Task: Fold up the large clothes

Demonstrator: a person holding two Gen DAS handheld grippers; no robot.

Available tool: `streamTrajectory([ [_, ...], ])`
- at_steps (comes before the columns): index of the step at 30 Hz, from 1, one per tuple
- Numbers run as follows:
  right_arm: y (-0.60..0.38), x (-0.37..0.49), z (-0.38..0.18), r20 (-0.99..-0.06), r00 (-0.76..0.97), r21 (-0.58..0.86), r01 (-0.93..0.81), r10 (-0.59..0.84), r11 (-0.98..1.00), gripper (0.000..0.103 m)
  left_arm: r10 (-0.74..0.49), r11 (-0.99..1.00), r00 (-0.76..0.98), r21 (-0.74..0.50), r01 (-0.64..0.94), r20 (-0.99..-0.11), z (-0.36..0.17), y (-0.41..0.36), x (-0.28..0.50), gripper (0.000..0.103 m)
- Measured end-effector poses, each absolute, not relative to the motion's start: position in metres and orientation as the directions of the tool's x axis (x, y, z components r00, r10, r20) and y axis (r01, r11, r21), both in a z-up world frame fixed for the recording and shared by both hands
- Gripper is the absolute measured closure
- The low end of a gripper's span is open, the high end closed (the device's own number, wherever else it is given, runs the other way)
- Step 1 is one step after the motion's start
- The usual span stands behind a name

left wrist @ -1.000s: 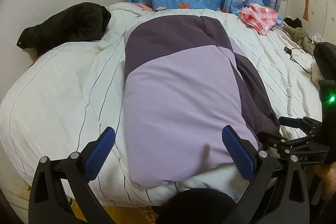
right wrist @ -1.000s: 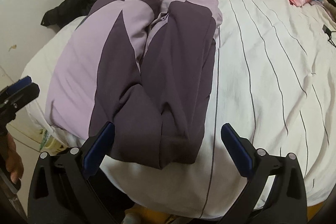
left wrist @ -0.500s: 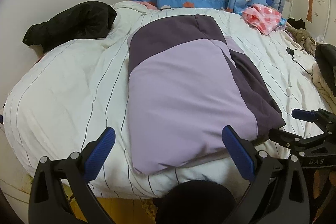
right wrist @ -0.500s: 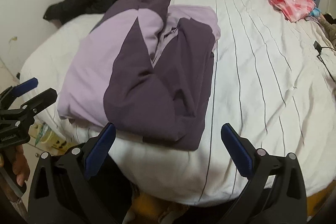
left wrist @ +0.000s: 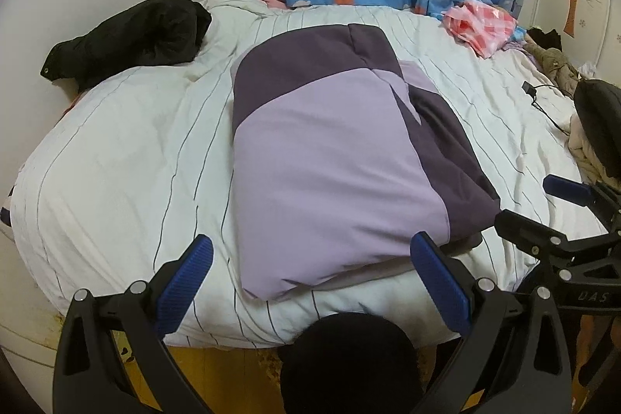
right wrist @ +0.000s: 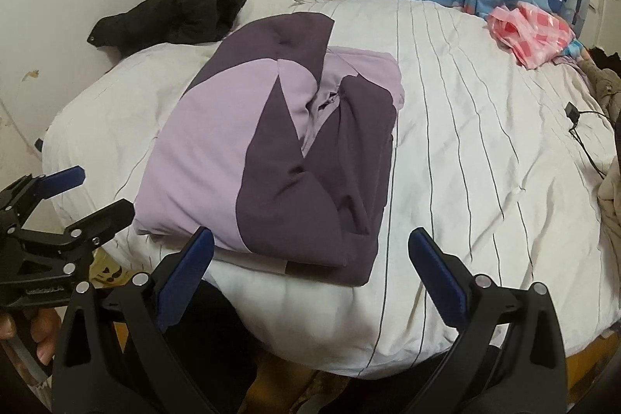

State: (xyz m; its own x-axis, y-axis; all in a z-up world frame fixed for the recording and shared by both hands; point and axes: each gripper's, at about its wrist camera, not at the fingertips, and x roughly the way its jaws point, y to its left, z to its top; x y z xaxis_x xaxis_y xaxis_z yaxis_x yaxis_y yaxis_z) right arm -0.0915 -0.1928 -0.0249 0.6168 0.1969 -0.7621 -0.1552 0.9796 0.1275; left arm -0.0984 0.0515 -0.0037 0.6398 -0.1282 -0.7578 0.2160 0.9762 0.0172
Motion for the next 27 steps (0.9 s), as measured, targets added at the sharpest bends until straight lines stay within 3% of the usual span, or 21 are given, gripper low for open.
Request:
streamTrajectory([
  [19, -0.187, -0.087, -0.028, -0.772, 0.601, 0.140, -0.160, 0.209, 0.977, 0.006, -0.063, 0.989, 0.640, 0.038, 0.143, -0.766, -0.003, 0.052, -0.096, 0.006],
  [27, -0.179, -0.083, -0.024, -0.768, 0.604, 0.137, -0.171, 0.214, 0.976, 0.006, 0.013, 0.987, 0.701, 0.121, 0.104, -0.713, -0.002, 0.050, -0.098, 0.006],
])
